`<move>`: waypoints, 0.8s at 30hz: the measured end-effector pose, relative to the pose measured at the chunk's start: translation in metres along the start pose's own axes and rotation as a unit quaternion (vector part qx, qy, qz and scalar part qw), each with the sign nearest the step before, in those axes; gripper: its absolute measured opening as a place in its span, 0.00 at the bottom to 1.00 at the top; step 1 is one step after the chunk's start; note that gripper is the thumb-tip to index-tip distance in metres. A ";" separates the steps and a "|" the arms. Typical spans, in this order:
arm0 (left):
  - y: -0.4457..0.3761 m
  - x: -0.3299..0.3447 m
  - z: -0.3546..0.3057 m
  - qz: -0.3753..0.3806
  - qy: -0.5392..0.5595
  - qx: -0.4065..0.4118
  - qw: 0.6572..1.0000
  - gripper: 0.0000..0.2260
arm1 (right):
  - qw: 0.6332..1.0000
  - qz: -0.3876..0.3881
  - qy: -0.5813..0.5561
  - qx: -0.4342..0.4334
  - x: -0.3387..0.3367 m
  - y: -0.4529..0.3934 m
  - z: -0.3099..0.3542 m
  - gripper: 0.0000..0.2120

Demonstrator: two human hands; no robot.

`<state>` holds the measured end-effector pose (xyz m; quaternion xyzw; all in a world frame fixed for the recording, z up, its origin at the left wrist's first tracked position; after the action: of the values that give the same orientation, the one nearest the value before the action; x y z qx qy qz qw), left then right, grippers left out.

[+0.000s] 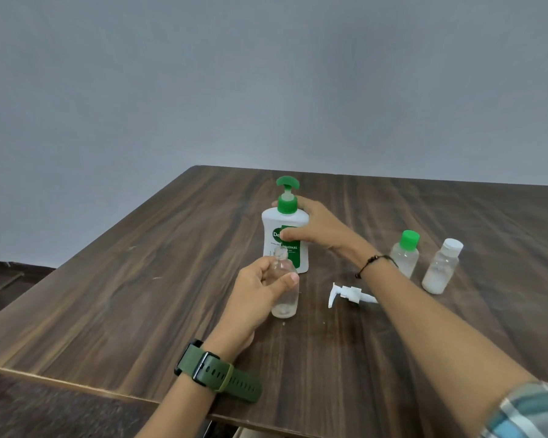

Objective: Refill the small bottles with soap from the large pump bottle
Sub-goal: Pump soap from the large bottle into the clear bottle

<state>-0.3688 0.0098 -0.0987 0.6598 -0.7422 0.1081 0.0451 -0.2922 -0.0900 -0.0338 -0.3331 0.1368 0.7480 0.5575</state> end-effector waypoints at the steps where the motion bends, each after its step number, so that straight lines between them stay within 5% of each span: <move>1: 0.001 -0.002 -0.001 -0.004 -0.001 0.003 1.000 0.07 | 0.999 -0.034 0.006 0.001 -0.003 0.003 -0.001 0.23; 13: 0.024 0.023 -0.015 0.024 -0.039 0.060 0.997 0.05 | 0.988 -0.151 0.031 0.021 -0.067 0.156 -0.006 0.37; 19: 0.044 0.083 -0.026 0.114 -0.044 0.108 0.987 0.04 | 0.942 -0.322 0.083 0.048 -0.093 0.211 -0.029 0.48; 24: 0.052 0.114 -0.030 0.149 -0.002 0.110 0.983 0.05 | 0.973 -0.229 0.000 -0.022 -0.082 0.201 -0.024 0.51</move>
<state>-0.4369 -0.0885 -0.0510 0.5431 -0.8158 0.1934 -0.0456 -0.4571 -0.2329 -0.0321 -0.3679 0.0401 0.6033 0.7064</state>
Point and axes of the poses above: each hand's wrist, its own y-axis away from the middle knuckle, its own x-axis out of the palm, z = x × y, the point moved 10 cm from there along -y, towards the middle knuckle, and after that the axes turned 11 degrees about y, right-handed, at the moved point
